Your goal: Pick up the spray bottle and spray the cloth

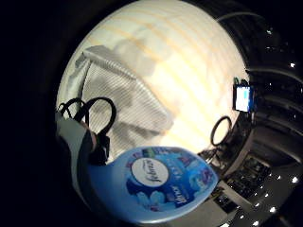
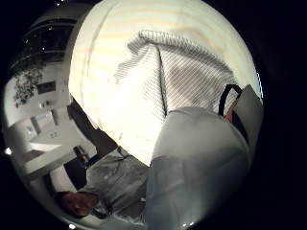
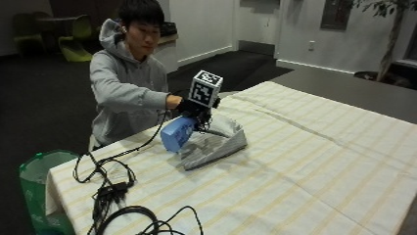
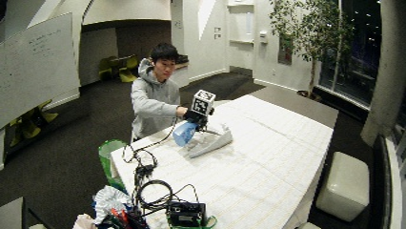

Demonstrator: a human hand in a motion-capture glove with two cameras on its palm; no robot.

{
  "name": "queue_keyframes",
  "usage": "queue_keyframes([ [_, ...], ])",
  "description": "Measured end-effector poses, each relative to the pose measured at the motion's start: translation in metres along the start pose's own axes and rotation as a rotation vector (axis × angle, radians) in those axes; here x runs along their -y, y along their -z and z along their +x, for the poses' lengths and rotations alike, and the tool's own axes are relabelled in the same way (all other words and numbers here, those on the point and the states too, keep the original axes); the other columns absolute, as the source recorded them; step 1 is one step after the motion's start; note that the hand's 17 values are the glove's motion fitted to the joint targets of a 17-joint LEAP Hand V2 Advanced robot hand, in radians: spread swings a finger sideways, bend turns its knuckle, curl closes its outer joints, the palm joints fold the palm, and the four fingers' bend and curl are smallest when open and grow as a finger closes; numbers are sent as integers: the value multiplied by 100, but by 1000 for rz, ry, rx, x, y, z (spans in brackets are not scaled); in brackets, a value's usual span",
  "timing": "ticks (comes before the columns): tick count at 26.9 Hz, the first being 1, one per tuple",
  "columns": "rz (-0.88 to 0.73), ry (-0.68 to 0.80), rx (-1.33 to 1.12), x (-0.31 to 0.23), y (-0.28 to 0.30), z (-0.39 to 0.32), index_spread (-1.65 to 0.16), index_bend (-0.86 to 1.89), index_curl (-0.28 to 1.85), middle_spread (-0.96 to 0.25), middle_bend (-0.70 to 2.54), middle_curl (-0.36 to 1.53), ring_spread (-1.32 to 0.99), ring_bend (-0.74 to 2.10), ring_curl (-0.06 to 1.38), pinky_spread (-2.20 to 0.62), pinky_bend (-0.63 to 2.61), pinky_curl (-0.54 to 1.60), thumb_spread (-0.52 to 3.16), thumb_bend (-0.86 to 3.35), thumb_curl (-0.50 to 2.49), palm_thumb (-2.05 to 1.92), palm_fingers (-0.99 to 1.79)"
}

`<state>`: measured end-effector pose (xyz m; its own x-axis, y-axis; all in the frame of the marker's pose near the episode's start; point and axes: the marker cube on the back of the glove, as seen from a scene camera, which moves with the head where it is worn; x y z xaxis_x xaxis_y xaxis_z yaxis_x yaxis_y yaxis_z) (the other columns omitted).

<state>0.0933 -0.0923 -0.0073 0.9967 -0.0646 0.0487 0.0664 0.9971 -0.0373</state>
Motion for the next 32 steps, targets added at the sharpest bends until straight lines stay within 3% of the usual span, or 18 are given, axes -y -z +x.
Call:
queue_keyframes([
  [13,32,-9,-63,-17,57,-22,-17,54,54,-9,70,54,-14,77,49,-26,47,45,-2,-4,69,97,141],
  [22,-26,-2,-54,-9,18,-33,-17,53,55,-9,70,54,-14,77,49,-26,47,45,-2,-4,70,97,141],
  [27,20,39,56,-9,17,-48,-17,53,55,-9,70,54,-14,77,49,-26,47,45,-2,-4,71,97,141],
  [32,196,148,327,-18,54,-84,-17,53,55,-9,70,54,-14,77,49,-26,47,46,-2,-4,71,97,140],
])
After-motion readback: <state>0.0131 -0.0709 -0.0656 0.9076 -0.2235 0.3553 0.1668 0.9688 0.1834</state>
